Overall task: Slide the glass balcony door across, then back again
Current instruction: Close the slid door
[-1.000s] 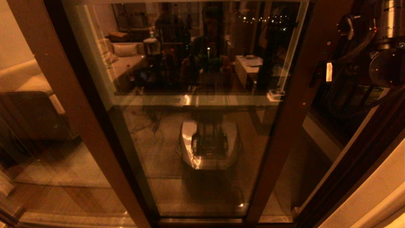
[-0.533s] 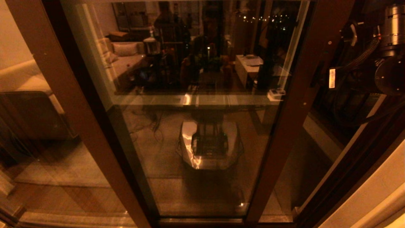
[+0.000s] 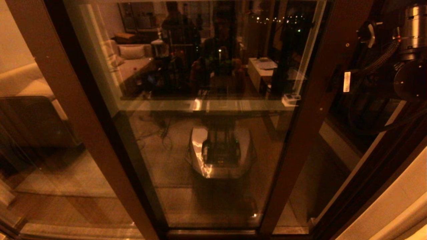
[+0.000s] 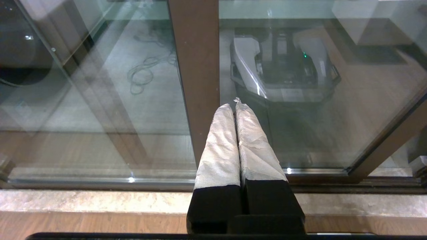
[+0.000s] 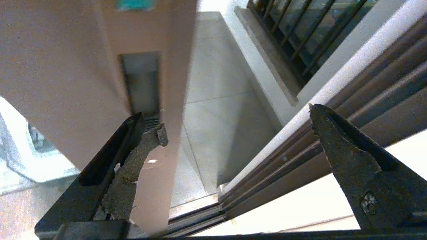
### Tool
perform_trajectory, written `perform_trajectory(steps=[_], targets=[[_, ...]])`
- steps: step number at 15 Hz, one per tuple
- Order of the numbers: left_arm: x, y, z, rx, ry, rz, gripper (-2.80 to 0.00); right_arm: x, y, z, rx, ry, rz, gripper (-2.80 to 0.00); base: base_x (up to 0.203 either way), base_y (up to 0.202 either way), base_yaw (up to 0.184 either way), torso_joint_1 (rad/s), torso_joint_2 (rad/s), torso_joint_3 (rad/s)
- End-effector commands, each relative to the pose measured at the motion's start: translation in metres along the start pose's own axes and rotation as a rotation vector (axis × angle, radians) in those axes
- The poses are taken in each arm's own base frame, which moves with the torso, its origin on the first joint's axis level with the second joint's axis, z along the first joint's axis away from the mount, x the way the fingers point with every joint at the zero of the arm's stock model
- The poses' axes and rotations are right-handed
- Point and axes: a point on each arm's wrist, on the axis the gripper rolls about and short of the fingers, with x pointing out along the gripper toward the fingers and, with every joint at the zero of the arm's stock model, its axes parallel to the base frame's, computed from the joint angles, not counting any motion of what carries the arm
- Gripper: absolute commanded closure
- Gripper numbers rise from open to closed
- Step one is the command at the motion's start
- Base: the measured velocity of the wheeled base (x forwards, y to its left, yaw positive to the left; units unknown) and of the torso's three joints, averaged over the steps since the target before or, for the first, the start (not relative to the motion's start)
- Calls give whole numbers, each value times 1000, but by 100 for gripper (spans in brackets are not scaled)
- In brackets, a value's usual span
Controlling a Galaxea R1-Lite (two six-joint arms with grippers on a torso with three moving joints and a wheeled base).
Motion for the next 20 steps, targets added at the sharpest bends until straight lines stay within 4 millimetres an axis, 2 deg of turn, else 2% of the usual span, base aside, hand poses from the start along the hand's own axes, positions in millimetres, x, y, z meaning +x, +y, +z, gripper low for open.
perform_trajectory(steps=[1,7,11,20], targets=[[0,0,0,0,0,0,0,7,5,-4,-13,16,-3,-280,0,0,0,0,0,0],[0,0,0,0,-1,0,0,22,9,-9,-15,20,-19,-280,0,0,0,0,0,0],[0,0,0,0,0,0,0,25,8,-10,-15,23,-26,-280,0,0,0,0,0,0],[0,0,0,0,0,0,0,33,-7,-9,-11,30,-71,-280,0,0,0,0,0,0]])
